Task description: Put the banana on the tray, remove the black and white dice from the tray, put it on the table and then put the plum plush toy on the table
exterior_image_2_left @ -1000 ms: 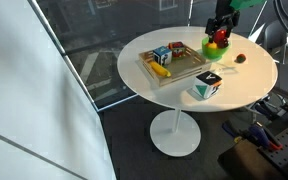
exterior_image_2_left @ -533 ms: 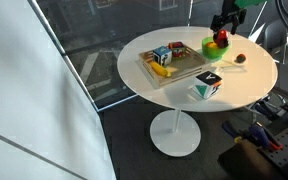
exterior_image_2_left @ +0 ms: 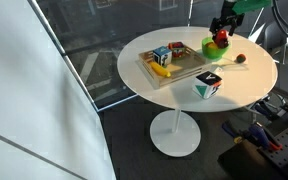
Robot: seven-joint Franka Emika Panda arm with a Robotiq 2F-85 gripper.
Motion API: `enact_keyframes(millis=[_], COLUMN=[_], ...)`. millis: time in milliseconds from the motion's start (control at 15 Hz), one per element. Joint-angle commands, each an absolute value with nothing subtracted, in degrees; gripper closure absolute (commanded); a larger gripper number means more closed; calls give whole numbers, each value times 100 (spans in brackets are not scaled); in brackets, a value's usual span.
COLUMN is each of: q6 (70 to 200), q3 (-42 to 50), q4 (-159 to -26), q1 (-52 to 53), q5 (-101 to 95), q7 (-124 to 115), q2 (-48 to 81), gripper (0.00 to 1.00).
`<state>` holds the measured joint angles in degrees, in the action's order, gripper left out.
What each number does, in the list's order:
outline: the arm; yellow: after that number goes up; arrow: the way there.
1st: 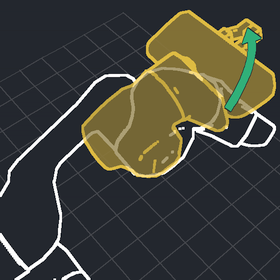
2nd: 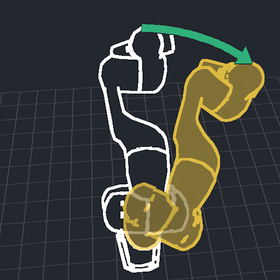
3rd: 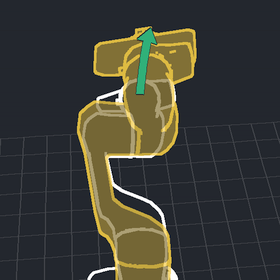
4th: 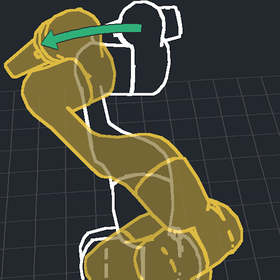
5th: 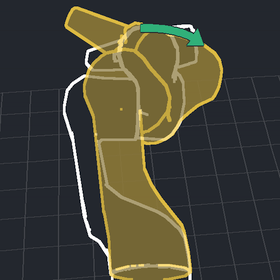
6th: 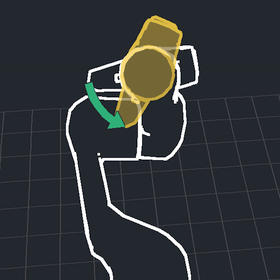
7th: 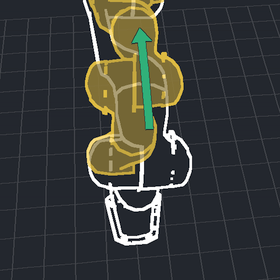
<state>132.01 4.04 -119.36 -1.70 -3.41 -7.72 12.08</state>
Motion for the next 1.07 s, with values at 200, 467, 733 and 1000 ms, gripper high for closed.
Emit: enact_keyframes(millis=[200,467,733,1000], q6=[13451,13476,13452,13416], q3=[504,567,605,594], q4=[-11807,-11818,-11815,-11801], q1=[-155,-161,-174,-168], q5=[-690,-757,-752,-720], q7=[-929,-955,-913,-878], q2=[1482,1526,1553,1586], gripper=[0,0,34,66])
